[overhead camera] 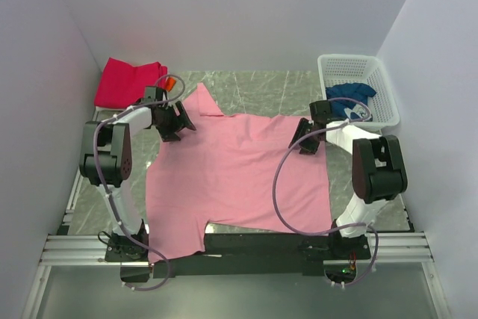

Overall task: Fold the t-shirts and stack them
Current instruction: Flatten the tshirt out

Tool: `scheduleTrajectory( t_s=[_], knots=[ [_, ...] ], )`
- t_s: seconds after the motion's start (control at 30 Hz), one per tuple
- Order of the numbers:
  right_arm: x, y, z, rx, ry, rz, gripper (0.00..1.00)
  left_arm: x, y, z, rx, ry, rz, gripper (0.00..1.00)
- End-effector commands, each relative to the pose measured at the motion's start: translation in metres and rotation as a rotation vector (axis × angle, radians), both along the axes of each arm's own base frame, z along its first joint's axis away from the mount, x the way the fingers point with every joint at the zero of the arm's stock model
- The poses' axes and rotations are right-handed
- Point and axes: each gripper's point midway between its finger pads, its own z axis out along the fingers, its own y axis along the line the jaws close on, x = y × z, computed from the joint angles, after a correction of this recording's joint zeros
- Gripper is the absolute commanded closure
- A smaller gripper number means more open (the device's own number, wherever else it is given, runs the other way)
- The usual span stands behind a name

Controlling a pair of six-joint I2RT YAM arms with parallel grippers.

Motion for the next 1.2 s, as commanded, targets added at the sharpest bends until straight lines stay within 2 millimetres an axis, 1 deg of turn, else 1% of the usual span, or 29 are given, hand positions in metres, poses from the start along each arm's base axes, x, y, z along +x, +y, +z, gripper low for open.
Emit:
scheduleTrajectory(
  t_s=[0.0,0.17,0.23,0.27,0.3,0.37,0.4,0.43,0.47,0.5,0.53,0.57,0.6,0.63,0.67,0.7,0.73,0.77,0.8,0.83,0.87,0.9,0.93,0.97,1.03,1.07,1.1,1.13,1.17],
  knots=[
    [0.022,0.005,0.008,0.007,-0.023,0.007,0.45,0.02,0.001,-0.001,0.027,-0.027,0.0,0.18],
    [0.026,0.004,-0.013,-0.014,0.058,0.002,0.46,0.029,0.006,-0.014,0.058,-0.002,0.01,0.18],
    [0.034,0.002,-0.01,-0.026,0.058,-0.006,0.46,0.036,0.007,-0.02,0.065,0.009,0.011,0.18],
    [0.035,0.0,-0.014,-0.037,0.073,-0.008,0.46,0.038,0.007,-0.023,0.065,0.018,0.009,0.18],
    [0.042,0.001,-0.01,-0.039,0.066,-0.009,0.46,0.043,0.006,-0.025,0.066,0.019,0.007,0.18],
    [0.042,-0.001,-0.015,-0.052,0.101,-0.015,0.47,0.048,0.006,-0.027,0.071,0.025,0.005,0.18],
    [0.046,0.0,-0.012,-0.051,0.1,-0.017,0.47,0.056,0.006,-0.026,0.073,0.016,0.003,0.18],
    [0.047,-0.001,-0.015,-0.055,0.114,-0.021,0.47,0.06,0.007,-0.026,0.08,0.013,0.004,0.19],
    [0.053,0.001,-0.011,-0.053,0.105,-0.023,0.47,0.059,0.007,-0.034,0.086,0.038,-0.002,0.18],
    [0.052,0.0,-0.012,-0.056,0.12,-0.024,0.47,0.071,0.007,-0.027,0.087,0.013,-0.002,0.18],
    [0.054,0.0,-0.016,-0.057,0.134,-0.022,0.47,0.075,0.007,-0.027,0.092,0.012,-0.001,0.18],
    [0.062,0.001,-0.01,-0.057,0.117,-0.02,0.47,0.077,0.008,-0.034,0.092,0.029,-0.001,0.18],
    [0.062,0.001,-0.011,-0.06,0.133,-0.02,0.47,0.086,0.008,-0.028,0.09,0.014,-0.001,0.18],
    [0.064,0.001,-0.016,-0.064,0.148,-0.017,0.47,0.09,0.007,-0.029,0.085,0.014,-0.001,0.18],
    [0.074,0.002,-0.01,-0.065,0.131,-0.014,0.47,0.093,0.006,-0.03,0.077,0.015,-0.004,0.18],
    [0.074,0.001,-0.01,-0.066,0.147,-0.017,0.47,0.1,0.005,-0.03,0.073,0.008,-0.006,0.18],
    [0.076,0.001,-0.016,-0.071,0.163,-0.014,0.48,0.104,0.004,-0.029,0.069,0.002,-0.007,0.18],
    [0.086,0.003,-0.009,-0.068,0.144,-0.016,0.48,0.107,0.002,-0.035,0.059,0.009,-0.016,0.18],
    [0.087,0.001,-0.01,-0.07,0.157,-0.017,0.48,0.115,0.0,-0.029,0.05,-0.014,-0.02,0.18],
    [0.096,0.004,-0.008,-0.069,0.148,-0.015,0.48,0.122,-0.003,-0.031,0.037,-0.024,-0.029,0.18],
    [0.099,0.004,-0.008,-0.07,0.149,-0.013,0.48,0.121,-0.005,-0.036,0.029,-0.015,-0.034,0.18],
    [0.1,0.002,-0.008,-0.074,0.161,-0.017,0.48,0.129,-0.006,-0.031,0.025,-0.038,-0.037,0.18],
    [0.101,0.003,-0.014,-0.077,0.179,-0.015,0.48,0.132,-0.007,-0.031,0.019,-0.042,-0.042,0.18],
    [0.111,0.002,-0.008,-0.075,0.158,-0.017,0.48,0.139,-0.008,-0.032,0.011,-0.051,-0.046,0.18],
    [0.114,0.0,-0.013,-0.077,0.182,-0.021,0.48,0.145,-0.013,-0.032,-0.012,-0.061,-0.06,0.18],
    [0.122,0.001,-0.007,-0.074,0.163,-0.025,0.48,0.146,-0.014,-0.039,-0.02,-0.052,-0.063,0.18],
    [0.123,0.0,-0.008,-0.074,0.171,-0.025,0.48,0.153,-0.017,-0.032,-0.034,-0.076,-0.072,0.18],
    [0.125,-0.001,-0.011,-0.071,0.177,-0.029,0.48,0.156,-0.018,-0.034,-0.039,-0.079,-0.07,0.18],
    [0.131,0.0,-0.007,-0.064,0.163,-0.027,0.48,0.159,-0.019,-0.036,-0.046,-0.084,-0.071,0.18]
  ],
)
